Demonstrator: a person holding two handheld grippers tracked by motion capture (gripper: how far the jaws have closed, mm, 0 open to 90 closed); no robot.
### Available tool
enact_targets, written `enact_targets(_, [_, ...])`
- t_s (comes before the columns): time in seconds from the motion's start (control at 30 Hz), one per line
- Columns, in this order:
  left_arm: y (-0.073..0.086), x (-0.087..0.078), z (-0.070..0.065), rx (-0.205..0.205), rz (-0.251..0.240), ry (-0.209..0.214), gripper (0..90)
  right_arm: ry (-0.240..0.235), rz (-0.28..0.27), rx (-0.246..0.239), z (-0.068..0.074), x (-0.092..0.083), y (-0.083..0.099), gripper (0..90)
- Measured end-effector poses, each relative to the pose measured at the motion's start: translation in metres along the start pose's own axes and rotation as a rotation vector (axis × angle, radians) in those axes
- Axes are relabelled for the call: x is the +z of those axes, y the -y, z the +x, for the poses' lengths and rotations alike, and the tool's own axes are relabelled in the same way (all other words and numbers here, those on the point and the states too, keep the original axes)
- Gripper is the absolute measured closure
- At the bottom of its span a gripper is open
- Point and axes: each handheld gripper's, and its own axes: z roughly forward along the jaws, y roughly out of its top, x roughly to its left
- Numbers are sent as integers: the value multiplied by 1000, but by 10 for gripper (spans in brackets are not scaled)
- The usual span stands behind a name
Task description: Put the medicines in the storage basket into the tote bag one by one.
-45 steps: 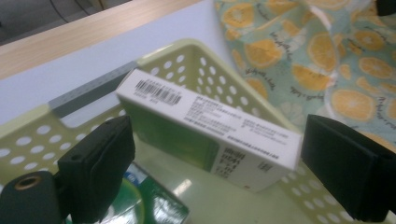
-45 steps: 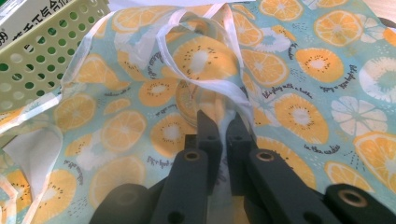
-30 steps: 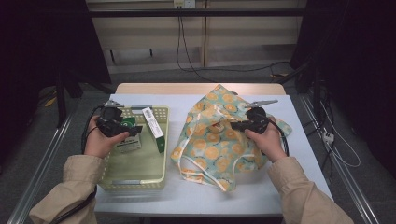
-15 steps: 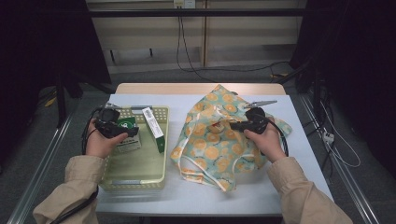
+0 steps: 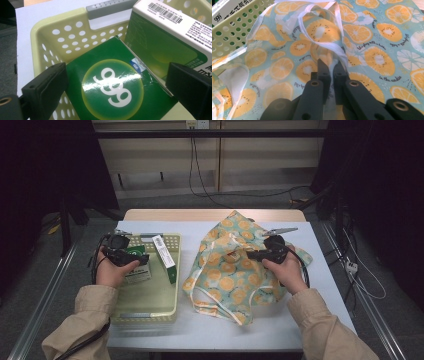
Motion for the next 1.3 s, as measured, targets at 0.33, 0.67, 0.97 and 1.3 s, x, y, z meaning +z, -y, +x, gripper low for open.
enact_targets(0.33, [3, 2, 4, -52, 8, -1, 18, 3, -1, 6, 0, 1, 2, 884])
enact_targets(0.67, [0, 10, -5, -76, 15, 39, 23, 5, 2, 5, 0, 1, 2, 884])
enact_targets(0.97, [-4, 10, -15, -77, -7, 30, 43, 3, 2, 5, 0, 1, 2, 882])
enact_targets(1.3, [-1, 17, -20, -87, 27, 22, 9, 3, 7, 8, -1, 1, 4, 882])
